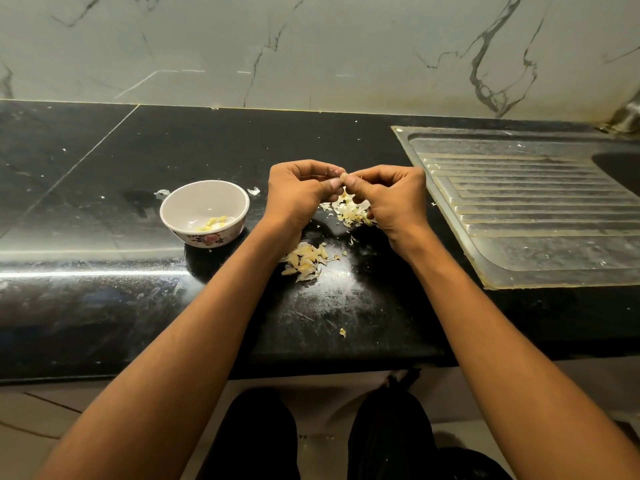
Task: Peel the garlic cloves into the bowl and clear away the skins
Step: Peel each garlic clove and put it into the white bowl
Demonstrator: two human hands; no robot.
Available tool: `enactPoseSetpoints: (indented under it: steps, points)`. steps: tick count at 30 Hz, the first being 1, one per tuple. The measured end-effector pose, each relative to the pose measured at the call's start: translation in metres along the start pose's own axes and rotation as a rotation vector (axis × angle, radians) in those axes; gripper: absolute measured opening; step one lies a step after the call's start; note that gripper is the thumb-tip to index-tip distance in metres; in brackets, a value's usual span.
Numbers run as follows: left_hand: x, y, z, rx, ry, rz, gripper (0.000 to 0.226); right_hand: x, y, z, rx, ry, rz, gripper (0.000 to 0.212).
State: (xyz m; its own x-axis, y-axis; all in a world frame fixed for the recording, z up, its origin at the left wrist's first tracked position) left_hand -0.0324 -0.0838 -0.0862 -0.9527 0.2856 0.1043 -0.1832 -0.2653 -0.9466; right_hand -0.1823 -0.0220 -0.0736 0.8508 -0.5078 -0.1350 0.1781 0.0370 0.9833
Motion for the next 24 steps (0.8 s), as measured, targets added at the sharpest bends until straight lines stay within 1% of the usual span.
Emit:
enactPoseSetpoints:
  steps: [2, 6, 15, 19, 24]
  points:
    - [0.0007, -0.0014, -0.0008, -0.001, 0.003, -0.006, 0.013, 0.0007, -0.0014, -0.0001, 0.046, 0.019, 0.042, 0.007]
    - [0.0009, -0.0047, -0.0019, -0.003, 0.007, -0.021, 0.013, 0.0021, -0.0049, 0.0018, 0.128, 0.05, 0.096, 0.011]
    - [0.0013, -0.0055, -0.0012, -0.03, -0.003, -0.046, 0.014, 0.0053, -0.0084, 0.0049, 0.169, 0.105, 0.124, 0.014]
    - [-0.0004, -0.0043, -0.0011, -0.038, -0.03, -0.053, 0.013, 0.0053, -0.0078, 0.0064, 0.135, 0.092, 0.138, 0.013]
    - [-0.0033, -0.0034, -0.0022, -0.05, -0.053, -0.076, 0.012, 0.0036, -0.003, 0.002, 0.007, 0.038, 0.057, 0.014]
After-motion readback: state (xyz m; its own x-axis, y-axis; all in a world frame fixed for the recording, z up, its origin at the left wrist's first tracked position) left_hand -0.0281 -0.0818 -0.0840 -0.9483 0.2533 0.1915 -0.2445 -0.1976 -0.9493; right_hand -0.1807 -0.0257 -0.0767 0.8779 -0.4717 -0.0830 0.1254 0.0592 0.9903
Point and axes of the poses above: each hand's wrist, its own z-axis towards the middle knuckle, its own x-axis out of the palm, y = z × x, the point moved 6 cm from there along z, towards the middle knuckle, and after that the axes turned 9 degrees about x, right-handed, at the moved point
